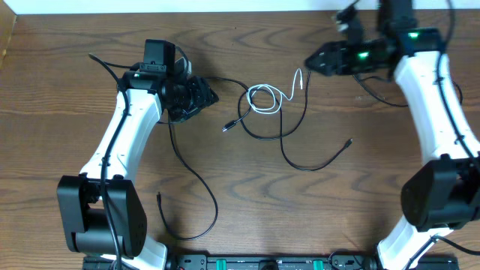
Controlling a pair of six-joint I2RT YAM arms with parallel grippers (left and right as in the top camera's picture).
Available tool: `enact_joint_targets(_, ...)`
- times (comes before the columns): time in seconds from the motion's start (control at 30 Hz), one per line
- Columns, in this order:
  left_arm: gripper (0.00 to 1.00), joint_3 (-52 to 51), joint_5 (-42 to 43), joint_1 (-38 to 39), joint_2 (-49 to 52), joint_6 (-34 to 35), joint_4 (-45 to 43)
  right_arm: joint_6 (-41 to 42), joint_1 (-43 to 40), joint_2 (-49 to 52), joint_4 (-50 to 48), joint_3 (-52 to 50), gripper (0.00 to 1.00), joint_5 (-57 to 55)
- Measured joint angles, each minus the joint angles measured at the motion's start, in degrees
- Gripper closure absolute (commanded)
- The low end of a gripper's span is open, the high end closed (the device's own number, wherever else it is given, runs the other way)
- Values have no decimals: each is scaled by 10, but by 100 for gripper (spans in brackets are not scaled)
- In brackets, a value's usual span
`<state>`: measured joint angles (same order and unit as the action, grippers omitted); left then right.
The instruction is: Untangle cables
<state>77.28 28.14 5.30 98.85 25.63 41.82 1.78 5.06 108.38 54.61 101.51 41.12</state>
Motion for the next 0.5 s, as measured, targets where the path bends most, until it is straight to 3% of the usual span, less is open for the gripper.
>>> enact_joint_targets(0.07, 40, 0, 0, 0, 0, 0, 0, 10, 37, 0, 1, 0, 69, -7)
enact_joint_targets(0.17, 40, 0, 0, 0, 0, 0, 0, 39, 93, 0, 0, 0, 99, -45)
enact_joint_targets(0.47, 40, 0, 0, 0, 0, 0, 3, 202, 218, 42, 24, 0, 98, -279)
enact_joint_targets(0.5, 40, 0, 0, 0, 0, 0, 4, 222, 228, 53, 28, 0, 90, -298)
